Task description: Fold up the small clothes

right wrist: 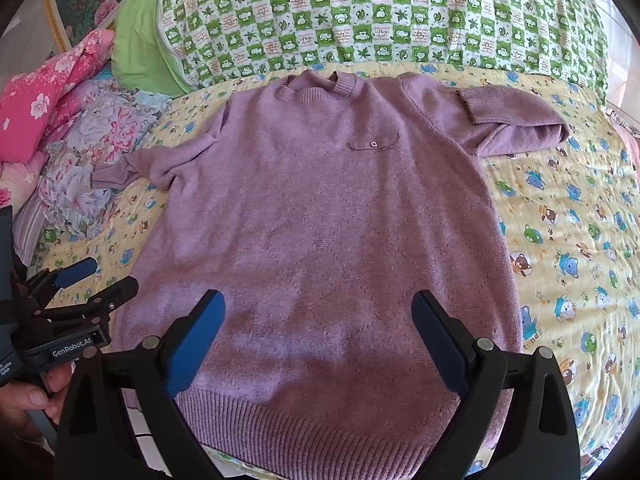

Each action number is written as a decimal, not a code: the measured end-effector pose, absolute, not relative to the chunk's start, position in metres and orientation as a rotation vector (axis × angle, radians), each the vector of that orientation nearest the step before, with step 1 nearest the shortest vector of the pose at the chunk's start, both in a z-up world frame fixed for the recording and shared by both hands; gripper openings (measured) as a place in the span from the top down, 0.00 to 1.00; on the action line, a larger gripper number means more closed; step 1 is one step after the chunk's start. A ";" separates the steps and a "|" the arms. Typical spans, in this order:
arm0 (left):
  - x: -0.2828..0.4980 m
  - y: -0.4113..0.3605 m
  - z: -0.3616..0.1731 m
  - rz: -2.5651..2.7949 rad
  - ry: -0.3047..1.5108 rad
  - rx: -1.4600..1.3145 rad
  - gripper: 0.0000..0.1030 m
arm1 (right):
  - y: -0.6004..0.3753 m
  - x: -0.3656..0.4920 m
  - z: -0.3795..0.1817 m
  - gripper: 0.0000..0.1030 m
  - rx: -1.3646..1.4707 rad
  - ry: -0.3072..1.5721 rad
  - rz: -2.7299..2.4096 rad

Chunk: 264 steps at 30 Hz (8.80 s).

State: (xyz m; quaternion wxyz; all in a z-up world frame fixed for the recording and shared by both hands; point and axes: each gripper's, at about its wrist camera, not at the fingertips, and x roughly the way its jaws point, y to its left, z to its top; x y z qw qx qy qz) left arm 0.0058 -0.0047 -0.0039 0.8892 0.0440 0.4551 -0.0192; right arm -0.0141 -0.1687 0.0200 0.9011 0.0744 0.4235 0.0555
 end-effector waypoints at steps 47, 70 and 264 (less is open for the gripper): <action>0.040 -0.020 -0.022 -0.015 0.986 0.123 0.18 | -0.199 0.014 0.012 0.08 0.164 0.914 0.115; 0.220 -0.038 -0.039 -0.014 1.107 0.021 0.18 | -0.341 0.252 -0.013 0.30 -0.211 0.946 -0.072; 0.295 0.299 -0.065 0.348 0.998 -0.856 0.56 | -0.239 0.187 0.017 0.49 0.338 0.924 0.232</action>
